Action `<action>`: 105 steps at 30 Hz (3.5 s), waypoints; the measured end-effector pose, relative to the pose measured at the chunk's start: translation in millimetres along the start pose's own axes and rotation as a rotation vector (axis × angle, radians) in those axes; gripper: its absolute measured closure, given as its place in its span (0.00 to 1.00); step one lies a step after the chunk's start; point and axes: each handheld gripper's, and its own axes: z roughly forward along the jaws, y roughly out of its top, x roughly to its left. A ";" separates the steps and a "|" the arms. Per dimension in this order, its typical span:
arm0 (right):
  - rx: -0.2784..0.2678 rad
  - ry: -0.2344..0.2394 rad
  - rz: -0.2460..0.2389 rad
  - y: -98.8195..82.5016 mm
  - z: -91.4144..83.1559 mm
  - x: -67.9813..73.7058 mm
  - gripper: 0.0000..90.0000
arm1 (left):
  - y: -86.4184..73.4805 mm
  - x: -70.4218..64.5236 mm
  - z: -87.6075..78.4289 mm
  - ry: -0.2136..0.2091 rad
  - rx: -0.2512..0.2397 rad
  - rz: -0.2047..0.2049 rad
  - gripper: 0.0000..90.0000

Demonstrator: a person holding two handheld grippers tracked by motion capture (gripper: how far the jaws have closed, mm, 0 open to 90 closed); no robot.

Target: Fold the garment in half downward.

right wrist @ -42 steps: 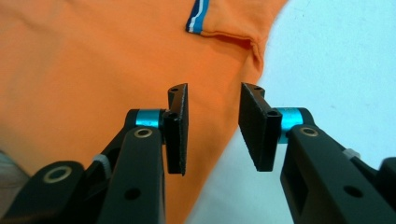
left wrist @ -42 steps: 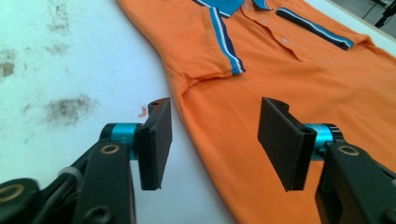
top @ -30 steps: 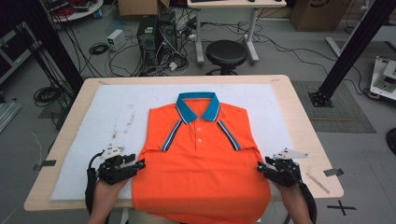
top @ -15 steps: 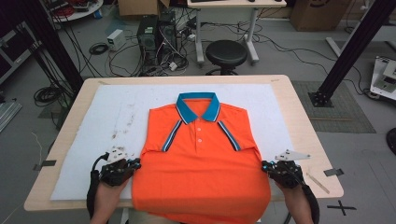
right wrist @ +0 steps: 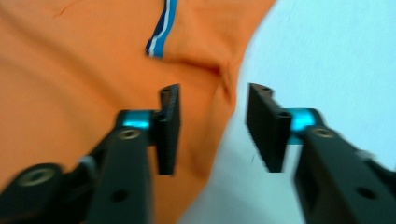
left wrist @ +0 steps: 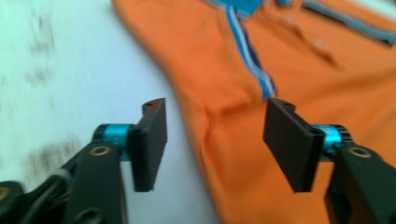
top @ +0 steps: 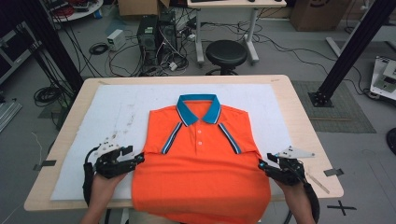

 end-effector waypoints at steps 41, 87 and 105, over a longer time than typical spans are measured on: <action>0.073 0.075 0.001 127.5 121.3 -44.5 0.31 | 78.3 84.3 110.6 0.051 0.083 -0.004 0.32; -0.013 -0.105 0.080 141.5 142.0 -64.8 0.99 | 86.9 78.0 125.8 0.120 -0.041 -0.104 0.98; -0.156 0.000 0.030 128.9 69.6 -48.9 0.99 | 90.1 49.3 64.1 -0.024 -0.137 -0.057 0.98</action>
